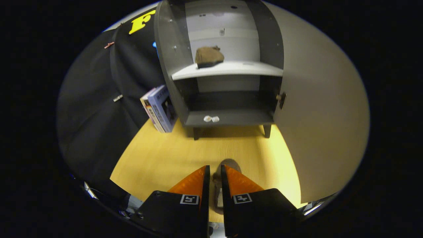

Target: Open the shoe cabinet door, grab the shoes and put them into the shoe cabinet, then close the shoe cabinet door.

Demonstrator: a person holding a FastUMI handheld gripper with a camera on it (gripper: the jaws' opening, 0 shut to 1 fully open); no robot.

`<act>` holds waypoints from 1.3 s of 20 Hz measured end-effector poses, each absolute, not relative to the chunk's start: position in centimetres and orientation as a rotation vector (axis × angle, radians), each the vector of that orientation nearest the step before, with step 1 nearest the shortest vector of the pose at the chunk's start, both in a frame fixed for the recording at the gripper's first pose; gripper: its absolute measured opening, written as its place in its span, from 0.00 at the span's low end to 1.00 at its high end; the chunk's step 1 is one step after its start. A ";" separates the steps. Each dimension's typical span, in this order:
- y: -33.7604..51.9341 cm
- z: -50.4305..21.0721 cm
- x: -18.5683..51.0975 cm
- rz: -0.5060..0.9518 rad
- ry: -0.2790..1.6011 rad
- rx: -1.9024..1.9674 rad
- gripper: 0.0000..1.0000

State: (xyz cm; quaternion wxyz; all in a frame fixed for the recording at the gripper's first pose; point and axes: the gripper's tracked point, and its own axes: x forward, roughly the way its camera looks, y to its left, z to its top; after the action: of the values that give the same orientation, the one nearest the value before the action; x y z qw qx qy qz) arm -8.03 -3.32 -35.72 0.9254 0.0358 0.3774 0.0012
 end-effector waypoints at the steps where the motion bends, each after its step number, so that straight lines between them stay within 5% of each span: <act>1: -3.4 -37.5 -8.2 -0.002 0.813 0.071 0.23; 11: -3.6 -48.9 -10.1 -0.043 1.031 0.072 0.23; 26: -3.0 -52.7 -7.9 -0.048 1.064 0.067 0.23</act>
State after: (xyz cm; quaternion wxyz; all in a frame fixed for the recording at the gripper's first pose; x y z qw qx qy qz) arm -7.94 -3.01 -52.66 0.8610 0.0321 0.5071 -0.0229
